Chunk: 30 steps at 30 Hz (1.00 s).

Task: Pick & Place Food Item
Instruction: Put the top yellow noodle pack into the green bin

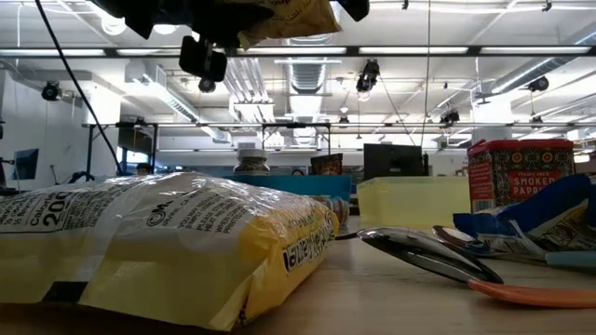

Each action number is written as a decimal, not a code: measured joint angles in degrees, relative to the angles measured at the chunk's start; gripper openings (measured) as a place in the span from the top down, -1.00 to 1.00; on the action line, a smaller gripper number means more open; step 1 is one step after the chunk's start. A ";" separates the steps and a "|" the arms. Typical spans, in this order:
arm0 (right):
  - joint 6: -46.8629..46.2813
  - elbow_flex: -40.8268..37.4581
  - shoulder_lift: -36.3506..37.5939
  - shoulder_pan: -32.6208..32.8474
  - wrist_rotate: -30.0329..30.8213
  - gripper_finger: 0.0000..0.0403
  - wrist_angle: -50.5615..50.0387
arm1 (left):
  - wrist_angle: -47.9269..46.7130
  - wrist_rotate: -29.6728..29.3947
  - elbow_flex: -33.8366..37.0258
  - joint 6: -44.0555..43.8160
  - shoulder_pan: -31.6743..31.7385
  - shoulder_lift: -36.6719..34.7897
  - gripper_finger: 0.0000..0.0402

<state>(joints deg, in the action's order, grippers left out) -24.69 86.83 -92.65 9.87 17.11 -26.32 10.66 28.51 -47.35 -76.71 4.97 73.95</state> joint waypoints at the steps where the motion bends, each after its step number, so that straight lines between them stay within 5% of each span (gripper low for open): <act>1: -0.95 0.00 0.15 0.00 0.14 0.11 -0.10 | -0.20 0.00 0.00 0.00 0.00 0.00 0.38; 8: -2.34 0.00 1.85 -0.04 1.05 -0.48 -2.95 | -5.21 -0.05 0.00 0.23 0.33 -1.01 0.38; 17: -5.49 0.00 4.01 -0.13 5.43 -0.66 -14.55 | -22.53 -2.82 0.00 4.53 6.14 -9.16 0.38; 24: -7.97 0.02 4.04 -0.14 6.26 -0.66 -18.43 | -44.15 -15.90 0.00 11.43 13.41 -15.93 0.38; 30: -7.94 0.02 4.03 -0.17 6.96 -0.66 -19.00 | -48.23 -29.96 0.02 18.07 16.09 -15.14 0.38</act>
<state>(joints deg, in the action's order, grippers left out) -32.63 86.85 -88.62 9.70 24.08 -45.32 -37.57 -1.45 -47.33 -58.64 21.06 58.81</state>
